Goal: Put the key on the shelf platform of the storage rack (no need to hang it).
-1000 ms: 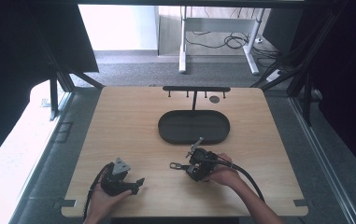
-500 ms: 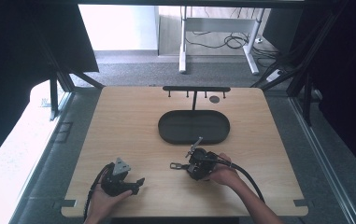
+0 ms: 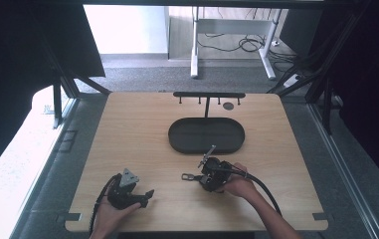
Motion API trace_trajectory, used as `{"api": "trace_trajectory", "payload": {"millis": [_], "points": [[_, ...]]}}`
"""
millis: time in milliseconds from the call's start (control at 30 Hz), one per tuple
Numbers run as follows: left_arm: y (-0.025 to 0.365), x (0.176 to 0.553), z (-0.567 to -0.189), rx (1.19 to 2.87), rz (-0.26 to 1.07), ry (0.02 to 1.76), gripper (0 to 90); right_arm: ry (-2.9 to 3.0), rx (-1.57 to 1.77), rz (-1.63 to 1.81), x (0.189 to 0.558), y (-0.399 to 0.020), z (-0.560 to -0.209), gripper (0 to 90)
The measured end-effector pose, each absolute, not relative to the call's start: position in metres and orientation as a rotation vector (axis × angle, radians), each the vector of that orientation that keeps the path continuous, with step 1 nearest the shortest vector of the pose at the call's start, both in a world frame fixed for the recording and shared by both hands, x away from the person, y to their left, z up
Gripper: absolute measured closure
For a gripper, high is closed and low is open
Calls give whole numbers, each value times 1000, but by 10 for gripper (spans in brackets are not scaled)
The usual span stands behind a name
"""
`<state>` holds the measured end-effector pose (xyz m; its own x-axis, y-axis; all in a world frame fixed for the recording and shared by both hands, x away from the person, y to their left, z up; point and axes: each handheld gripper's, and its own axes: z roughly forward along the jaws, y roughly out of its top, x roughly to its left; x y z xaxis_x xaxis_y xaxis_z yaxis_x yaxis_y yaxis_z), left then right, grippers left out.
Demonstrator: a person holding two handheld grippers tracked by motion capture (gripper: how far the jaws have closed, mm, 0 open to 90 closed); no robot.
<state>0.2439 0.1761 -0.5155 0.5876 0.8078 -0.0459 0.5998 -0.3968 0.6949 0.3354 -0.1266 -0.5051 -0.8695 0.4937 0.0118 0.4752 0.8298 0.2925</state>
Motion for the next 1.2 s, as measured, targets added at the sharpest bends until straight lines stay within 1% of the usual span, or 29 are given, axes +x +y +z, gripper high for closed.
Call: {"api": "trace_trajectory", "payload": {"millis": [167,400,700,1200], "points": [[177,244,-516,2134,396,1115,205,2960,789,479,337,-129,-501,486],[176,244,-516,2134,396,1112,207,2945,798,580,336,-134,-481,488],[176,244,-517,2134,383,1109,206,2918,805,680,336,-140,-465,488],[175,245,-518,2134,376,1108,207,2893,851,755,344,-153,-453,489]]}}
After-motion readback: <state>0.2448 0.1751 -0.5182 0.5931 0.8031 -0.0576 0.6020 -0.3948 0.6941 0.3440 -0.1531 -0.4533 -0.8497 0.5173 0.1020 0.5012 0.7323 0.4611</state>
